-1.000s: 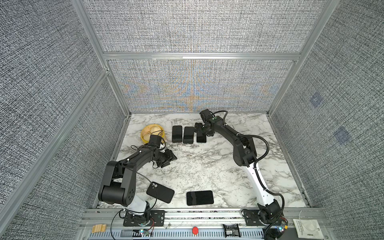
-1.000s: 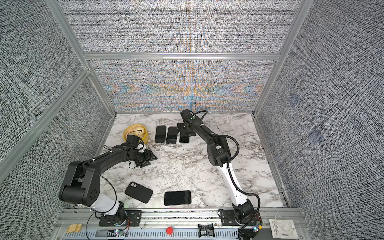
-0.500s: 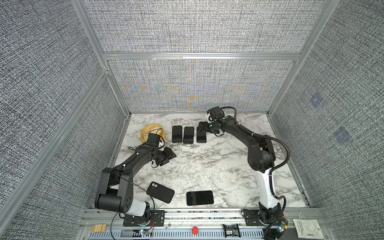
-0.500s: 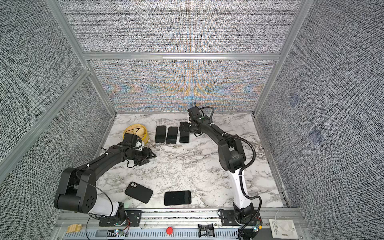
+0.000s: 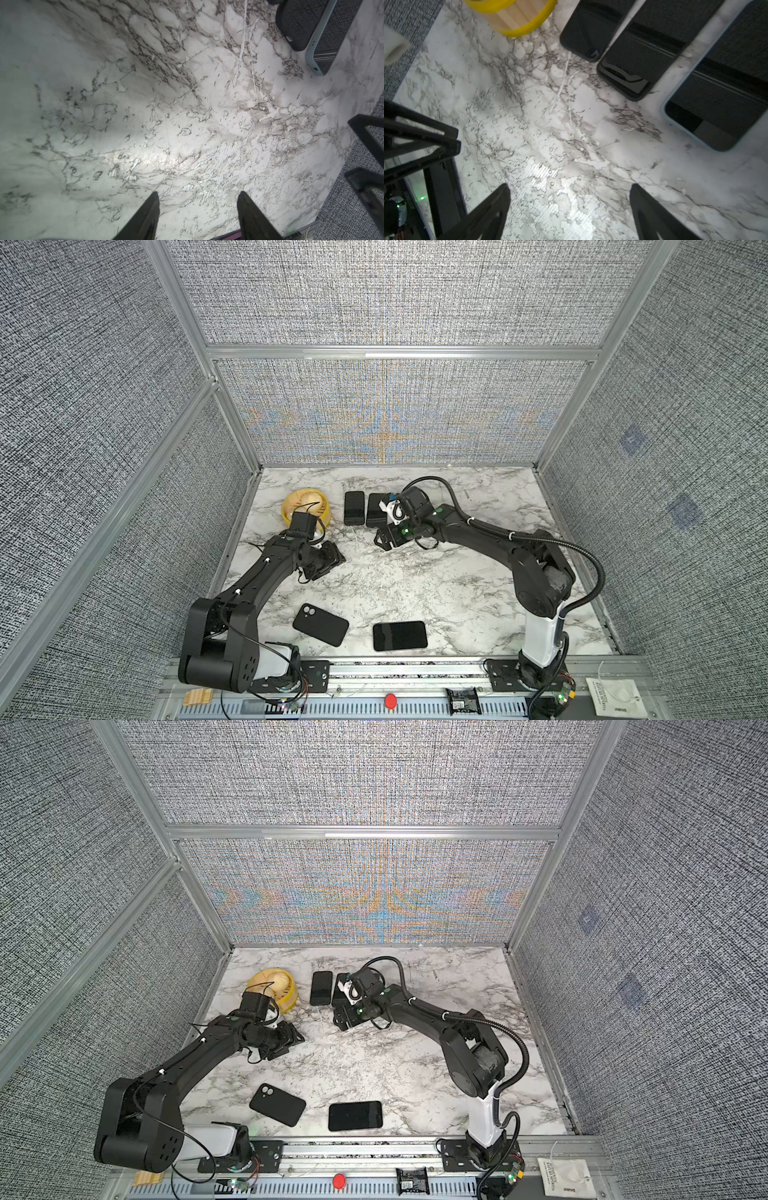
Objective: Put the phone into the phone case
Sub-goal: 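Swing the right gripper toward the black phone nearer the robot while left lowers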
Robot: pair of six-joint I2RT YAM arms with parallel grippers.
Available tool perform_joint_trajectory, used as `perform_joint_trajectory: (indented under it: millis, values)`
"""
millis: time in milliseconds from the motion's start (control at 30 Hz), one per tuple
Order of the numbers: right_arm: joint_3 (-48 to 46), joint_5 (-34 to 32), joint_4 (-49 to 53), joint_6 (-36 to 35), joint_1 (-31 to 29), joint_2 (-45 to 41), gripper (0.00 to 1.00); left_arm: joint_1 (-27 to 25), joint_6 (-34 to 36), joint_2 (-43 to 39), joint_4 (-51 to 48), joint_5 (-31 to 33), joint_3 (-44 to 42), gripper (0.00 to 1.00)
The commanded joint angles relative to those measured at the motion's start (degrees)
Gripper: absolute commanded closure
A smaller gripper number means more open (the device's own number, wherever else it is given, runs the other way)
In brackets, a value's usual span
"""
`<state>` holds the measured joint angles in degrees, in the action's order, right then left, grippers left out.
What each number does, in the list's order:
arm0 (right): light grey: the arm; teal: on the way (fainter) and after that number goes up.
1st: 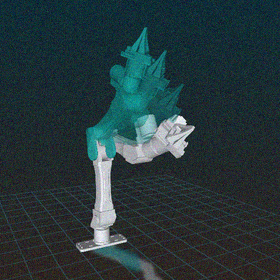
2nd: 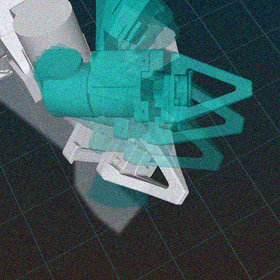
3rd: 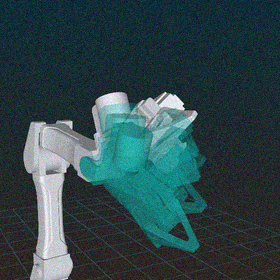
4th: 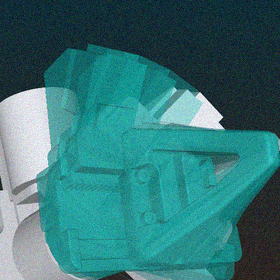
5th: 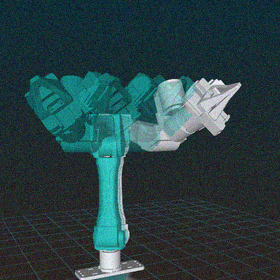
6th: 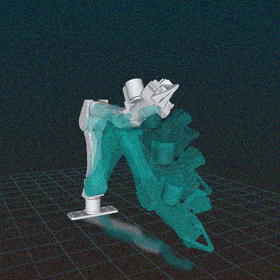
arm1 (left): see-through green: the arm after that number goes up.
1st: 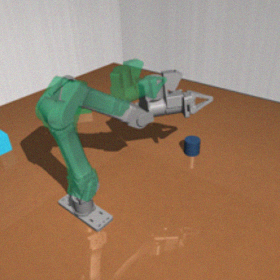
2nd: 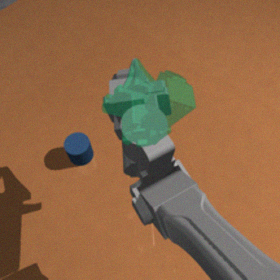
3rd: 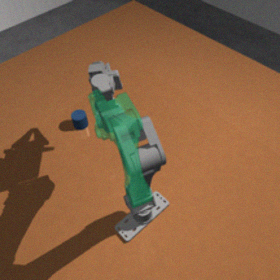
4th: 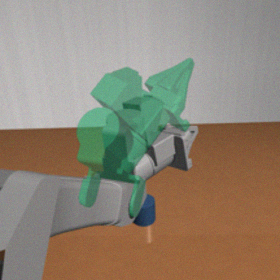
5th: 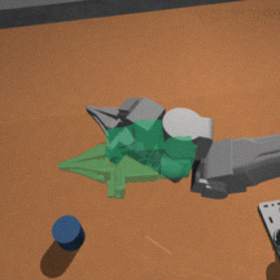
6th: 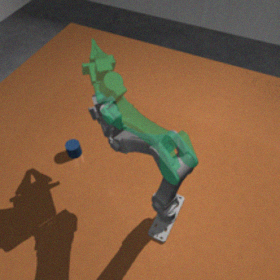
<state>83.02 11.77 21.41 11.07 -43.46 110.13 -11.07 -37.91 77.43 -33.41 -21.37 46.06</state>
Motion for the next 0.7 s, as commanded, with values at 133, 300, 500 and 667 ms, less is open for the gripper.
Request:
perform_joint_trajectory:
  millis: [133, 300, 500, 667]
  values:
    - [0.43, -7.43, -1.70, -5.08, -11.20, 0.78, 0.22, 3.49, -2.91, -5.28, -5.77, 5.10, -2.70, 0.39]
    - [3.67, -9.85, -1.98, -8.12, -17.97, 4.33, 0.24, 7.24, -5.17, -9.43, -6.71, 6.07, -6.04, 0.39]
    - [5.01, -12.87, -3.07, -11.93, -23.43, 7.67, 0.26, 9.65, -6.87, -12.85, -7.05, 8.37, -7.65, 0.39]
    - [-0.04, -15.21, -9.97, -14.28, -24.04, 6.68, 0.25, 10.70, -6.83, -14.24, -4.97, 8.88, -9.05, 0.39]
